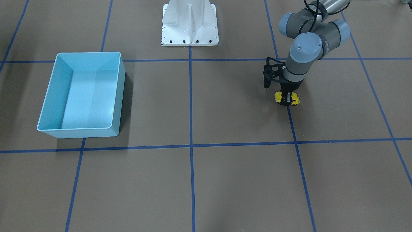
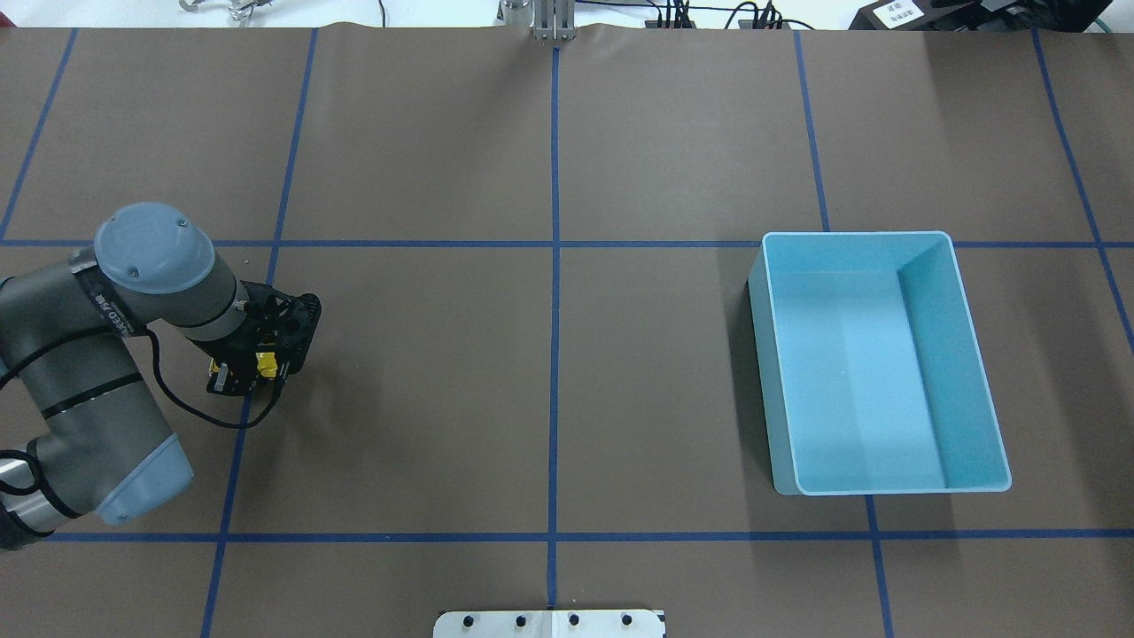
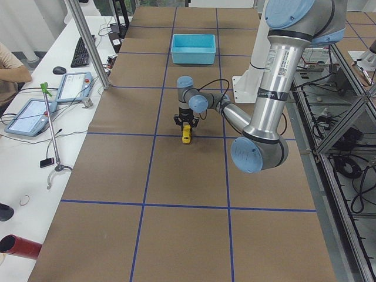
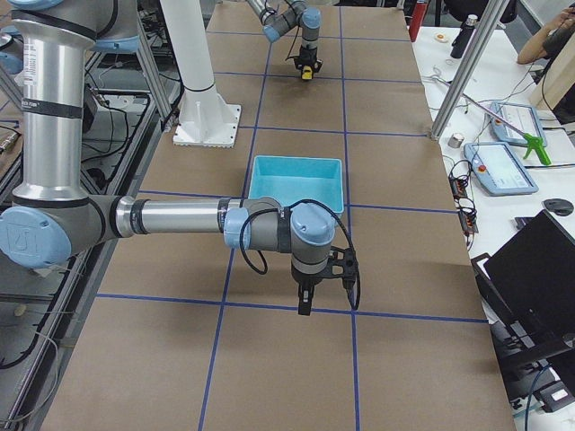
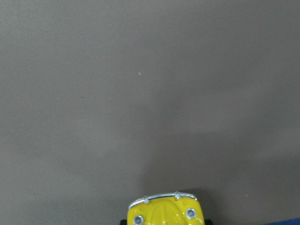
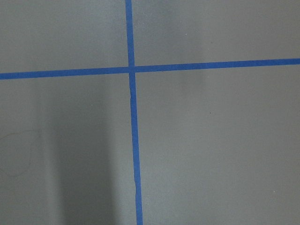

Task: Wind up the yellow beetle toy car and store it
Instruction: 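Drag the car backward along the table toward the robot with the left gripper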

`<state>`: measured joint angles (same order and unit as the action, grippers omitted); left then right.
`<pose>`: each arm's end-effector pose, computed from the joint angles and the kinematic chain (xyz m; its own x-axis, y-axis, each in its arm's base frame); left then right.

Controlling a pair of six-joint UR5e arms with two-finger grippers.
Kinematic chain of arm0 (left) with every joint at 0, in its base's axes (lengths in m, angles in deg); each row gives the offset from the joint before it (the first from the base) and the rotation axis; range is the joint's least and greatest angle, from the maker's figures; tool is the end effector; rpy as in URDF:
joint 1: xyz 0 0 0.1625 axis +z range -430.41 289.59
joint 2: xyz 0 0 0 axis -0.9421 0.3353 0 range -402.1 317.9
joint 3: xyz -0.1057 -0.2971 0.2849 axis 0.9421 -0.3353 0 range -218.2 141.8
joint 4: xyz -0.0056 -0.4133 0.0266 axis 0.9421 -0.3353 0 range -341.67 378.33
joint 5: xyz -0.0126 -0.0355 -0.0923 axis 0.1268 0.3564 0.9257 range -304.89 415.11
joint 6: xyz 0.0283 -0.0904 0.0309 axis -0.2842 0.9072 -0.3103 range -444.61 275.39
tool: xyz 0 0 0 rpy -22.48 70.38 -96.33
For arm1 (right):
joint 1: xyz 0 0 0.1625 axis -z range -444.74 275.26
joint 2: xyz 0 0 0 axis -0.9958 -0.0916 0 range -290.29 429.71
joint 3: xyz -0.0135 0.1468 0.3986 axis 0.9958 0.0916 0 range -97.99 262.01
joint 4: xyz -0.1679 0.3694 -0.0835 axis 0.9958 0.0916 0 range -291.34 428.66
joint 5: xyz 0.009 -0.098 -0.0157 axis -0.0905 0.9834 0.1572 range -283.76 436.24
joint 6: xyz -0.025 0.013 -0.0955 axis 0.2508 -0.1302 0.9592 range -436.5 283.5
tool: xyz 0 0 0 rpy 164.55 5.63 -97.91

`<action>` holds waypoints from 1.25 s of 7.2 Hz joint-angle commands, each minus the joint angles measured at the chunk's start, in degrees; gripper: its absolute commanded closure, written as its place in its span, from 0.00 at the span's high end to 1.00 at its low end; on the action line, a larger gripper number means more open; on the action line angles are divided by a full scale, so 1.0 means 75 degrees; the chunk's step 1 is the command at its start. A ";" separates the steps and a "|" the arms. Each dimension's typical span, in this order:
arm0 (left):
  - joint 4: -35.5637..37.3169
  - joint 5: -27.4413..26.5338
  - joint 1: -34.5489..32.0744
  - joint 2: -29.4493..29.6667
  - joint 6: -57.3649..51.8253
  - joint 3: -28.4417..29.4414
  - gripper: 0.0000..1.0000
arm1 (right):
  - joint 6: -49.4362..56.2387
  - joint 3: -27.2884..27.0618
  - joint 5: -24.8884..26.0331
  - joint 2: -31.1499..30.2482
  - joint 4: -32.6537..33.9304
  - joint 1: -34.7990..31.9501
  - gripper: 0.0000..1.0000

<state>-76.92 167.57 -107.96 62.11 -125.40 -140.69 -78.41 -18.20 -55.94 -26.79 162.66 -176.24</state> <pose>0.4081 -0.4340 0.4238 -0.1343 0.9859 0.1003 -0.7725 -0.1675 0.6125 0.0781 -0.4407 0.6338 0.7393 0.0560 0.6710 -0.0507 0.9983 -0.0275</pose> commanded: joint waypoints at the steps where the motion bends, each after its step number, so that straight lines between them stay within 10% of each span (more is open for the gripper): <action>1: -0.0248 0.0018 -0.0031 -0.0172 -0.0139 0.0000 0.00 | 0.0008 0.0002 0.0000 0.0000 0.0006 0.0000 1.00; 9: -0.1830 0.0228 -0.0242 -0.1238 -0.0163 -0.0023 0.00 | 0.0008 0.0002 0.0000 0.0000 0.0006 0.0000 1.00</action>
<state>-89.52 168.70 -109.43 53.96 -126.59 -140.83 -78.35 -18.19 -55.94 -26.79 162.69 -176.24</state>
